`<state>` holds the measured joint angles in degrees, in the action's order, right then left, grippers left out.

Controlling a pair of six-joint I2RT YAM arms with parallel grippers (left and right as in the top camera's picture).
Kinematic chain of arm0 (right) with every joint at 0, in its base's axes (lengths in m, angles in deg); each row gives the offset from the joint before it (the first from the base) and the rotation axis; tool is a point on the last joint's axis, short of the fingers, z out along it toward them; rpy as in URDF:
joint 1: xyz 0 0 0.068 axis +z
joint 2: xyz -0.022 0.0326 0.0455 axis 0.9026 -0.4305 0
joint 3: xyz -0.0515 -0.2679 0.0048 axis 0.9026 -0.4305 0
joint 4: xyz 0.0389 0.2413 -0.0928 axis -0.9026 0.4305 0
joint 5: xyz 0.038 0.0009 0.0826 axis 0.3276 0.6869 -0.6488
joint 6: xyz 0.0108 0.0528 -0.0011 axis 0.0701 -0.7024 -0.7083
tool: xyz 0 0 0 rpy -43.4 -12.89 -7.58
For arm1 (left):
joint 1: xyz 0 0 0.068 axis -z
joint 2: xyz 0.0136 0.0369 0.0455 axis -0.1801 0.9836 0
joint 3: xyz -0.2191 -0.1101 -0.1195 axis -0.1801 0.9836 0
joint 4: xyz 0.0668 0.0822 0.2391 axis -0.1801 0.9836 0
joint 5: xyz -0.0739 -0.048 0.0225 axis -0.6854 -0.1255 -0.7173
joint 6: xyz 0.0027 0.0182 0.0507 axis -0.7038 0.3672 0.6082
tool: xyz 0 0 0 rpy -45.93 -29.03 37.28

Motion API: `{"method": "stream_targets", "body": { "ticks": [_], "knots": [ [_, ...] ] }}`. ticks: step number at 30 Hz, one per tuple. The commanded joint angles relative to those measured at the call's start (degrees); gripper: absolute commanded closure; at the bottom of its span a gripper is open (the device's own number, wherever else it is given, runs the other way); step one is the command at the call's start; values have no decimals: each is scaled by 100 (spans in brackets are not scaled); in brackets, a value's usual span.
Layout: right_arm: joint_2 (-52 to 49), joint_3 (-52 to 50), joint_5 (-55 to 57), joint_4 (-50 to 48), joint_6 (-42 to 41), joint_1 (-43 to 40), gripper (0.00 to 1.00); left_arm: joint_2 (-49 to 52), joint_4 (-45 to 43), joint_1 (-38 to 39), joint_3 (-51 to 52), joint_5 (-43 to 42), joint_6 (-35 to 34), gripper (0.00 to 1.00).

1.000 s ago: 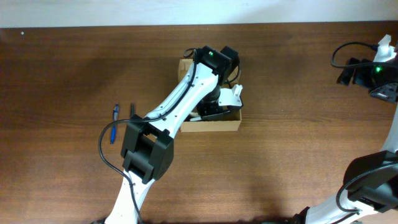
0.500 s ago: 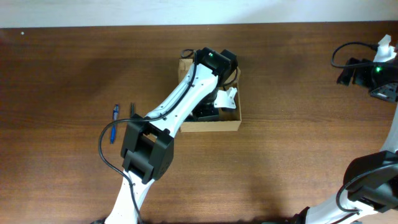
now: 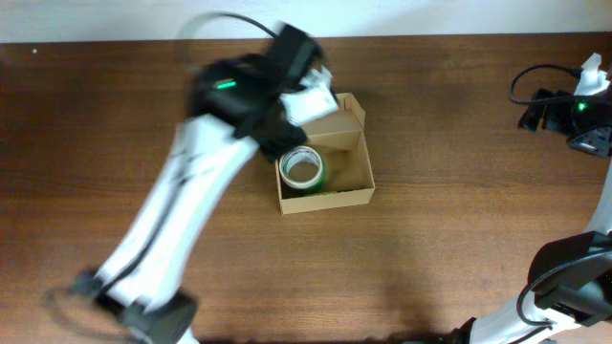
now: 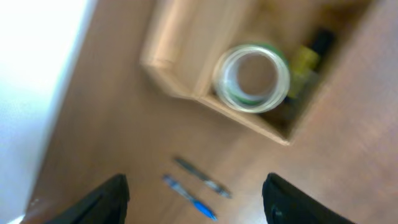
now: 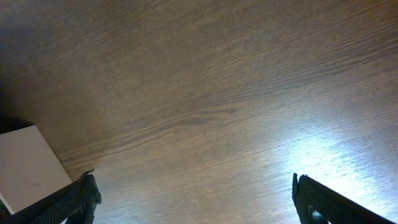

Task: Pack container
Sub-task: 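Place the black marker into the box and withdraw left gripper, then grasp the blue pen with the left gripper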

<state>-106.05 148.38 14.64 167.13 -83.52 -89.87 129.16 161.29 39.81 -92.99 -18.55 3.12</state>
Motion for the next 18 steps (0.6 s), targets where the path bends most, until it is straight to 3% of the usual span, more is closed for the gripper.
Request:
{"method": "stream_targets", "body": {
  "ticks": [1,5,8,12,15,18],
  "knots": [
    [13,-31,-50,-2,-28,22,1,-1034,-332,-942,520,317,-1176,25],
    [13,-31,-50,-2,-28,22,1,-1711,-664,-2514,1919,197,-2769,25],
    [13,-31,-50,-2,-28,22,1,-1768,-960,-3294,2997,-391,-3165,27],
    [13,-31,-50,-2,-28,22,1,-1429,-1637,-3762,4317,-1003,-3161,27],
    [13,-31,-50,-2,-28,22,1,-997,-1941,-3801,4752,-1005,-3077,27],
    [13,-31,-50,-2,-28,22,1,-468,-2194,-3801,4885,-986,-2518,27]
  ]
}}
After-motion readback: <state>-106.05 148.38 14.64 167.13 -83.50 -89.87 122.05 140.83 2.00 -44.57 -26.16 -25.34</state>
